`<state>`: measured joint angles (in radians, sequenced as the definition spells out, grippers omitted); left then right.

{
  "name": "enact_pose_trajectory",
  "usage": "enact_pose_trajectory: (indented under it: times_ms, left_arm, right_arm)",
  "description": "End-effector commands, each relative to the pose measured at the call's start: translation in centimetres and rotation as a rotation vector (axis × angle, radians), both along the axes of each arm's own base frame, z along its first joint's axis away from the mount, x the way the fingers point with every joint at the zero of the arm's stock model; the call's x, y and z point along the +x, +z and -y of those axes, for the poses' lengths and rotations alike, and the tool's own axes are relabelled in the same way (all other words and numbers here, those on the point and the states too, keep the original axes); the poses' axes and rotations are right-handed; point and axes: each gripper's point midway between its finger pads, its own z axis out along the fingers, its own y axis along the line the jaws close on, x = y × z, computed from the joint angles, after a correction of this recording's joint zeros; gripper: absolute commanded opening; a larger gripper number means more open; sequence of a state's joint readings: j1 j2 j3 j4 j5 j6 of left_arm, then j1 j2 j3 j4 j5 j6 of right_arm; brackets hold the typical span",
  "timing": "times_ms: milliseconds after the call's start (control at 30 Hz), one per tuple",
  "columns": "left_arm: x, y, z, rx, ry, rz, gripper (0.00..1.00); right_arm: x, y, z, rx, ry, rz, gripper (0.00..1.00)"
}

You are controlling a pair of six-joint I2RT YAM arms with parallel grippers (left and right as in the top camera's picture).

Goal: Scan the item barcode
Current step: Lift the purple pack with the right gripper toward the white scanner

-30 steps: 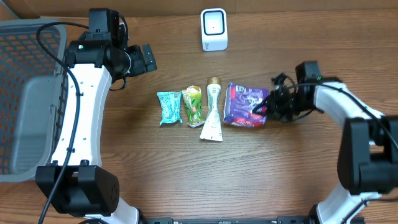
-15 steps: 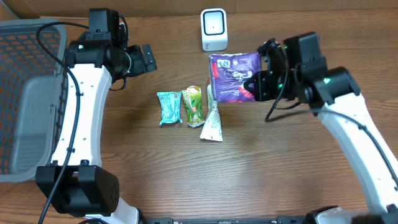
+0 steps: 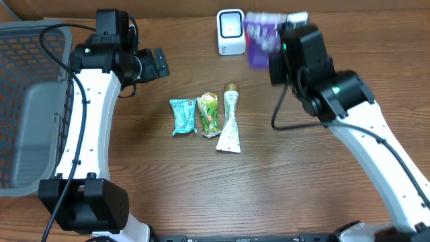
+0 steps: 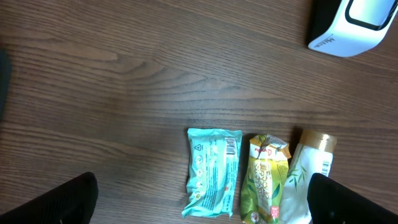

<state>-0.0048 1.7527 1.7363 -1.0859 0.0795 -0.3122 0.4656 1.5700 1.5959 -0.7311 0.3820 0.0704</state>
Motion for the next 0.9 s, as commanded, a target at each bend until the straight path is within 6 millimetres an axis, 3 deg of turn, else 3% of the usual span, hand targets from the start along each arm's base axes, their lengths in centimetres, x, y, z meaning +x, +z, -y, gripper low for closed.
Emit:
enact_pose_trajectory:
  times_ms: [0, 100, 233, 467, 767, 867]
  left_arm:
    - [0.0, 1.1, 0.2, -0.017, 0.003, 0.025, 1.0]
    - [0.0, 1.1, 0.2, -0.018, 0.003, 0.025, 1.0]
    - [0.0, 1.1, 0.2, -0.017, 0.003, 0.025, 1.0]
    - [0.0, 1.1, 0.2, -0.017, 0.003, 0.025, 1.0]
    - [0.0, 1.1, 0.2, -0.017, 0.003, 0.025, 1.0]
    - [0.0, 1.1, 0.2, -0.017, 0.003, 0.025, 1.0]
  right_arm:
    - [3.4, 2.0, 3.5, -0.36, -0.155, 0.134, 0.04]
    - [6.7, 1.5, 3.2, -0.562, -0.212, 0.202, 0.04]
    - [9.7, -1.1, 0.3, -0.868, -0.045, 0.183, 0.04]
    - [14.1, -3.8, -2.5, -1.09, -0.019, 0.288, 0.04]
    - [16.5, -8.9, -4.6, -1.208, 0.056, 0.335, 0.04]
    - [17.0, -9.3, -5.3, -1.234, 0.063, 0.386, 0.04]
